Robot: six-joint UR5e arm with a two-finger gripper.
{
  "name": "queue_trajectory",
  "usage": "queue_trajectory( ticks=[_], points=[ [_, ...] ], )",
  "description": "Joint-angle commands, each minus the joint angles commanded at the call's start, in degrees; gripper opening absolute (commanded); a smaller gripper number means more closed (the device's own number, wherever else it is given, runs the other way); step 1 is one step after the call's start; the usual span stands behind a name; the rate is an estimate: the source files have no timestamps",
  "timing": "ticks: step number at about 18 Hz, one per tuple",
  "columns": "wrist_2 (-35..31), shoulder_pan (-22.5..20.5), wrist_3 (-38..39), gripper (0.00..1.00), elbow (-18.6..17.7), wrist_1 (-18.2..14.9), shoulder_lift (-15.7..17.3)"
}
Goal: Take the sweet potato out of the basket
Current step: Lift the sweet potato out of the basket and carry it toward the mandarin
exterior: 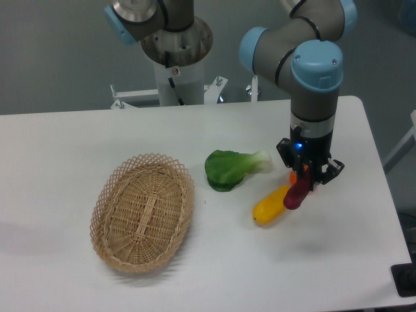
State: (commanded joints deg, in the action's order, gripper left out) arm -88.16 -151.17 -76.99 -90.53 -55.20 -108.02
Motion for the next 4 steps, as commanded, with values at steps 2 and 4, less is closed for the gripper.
queue_trajectory(
  ticks=[2,4],
  points=[
    [0.1,0.0,0.0,0.14,-0.2,0.2,0.0],
    [0.0,0.1,0.0,0.14,0.0,0.2,-0.1]
  ],
)
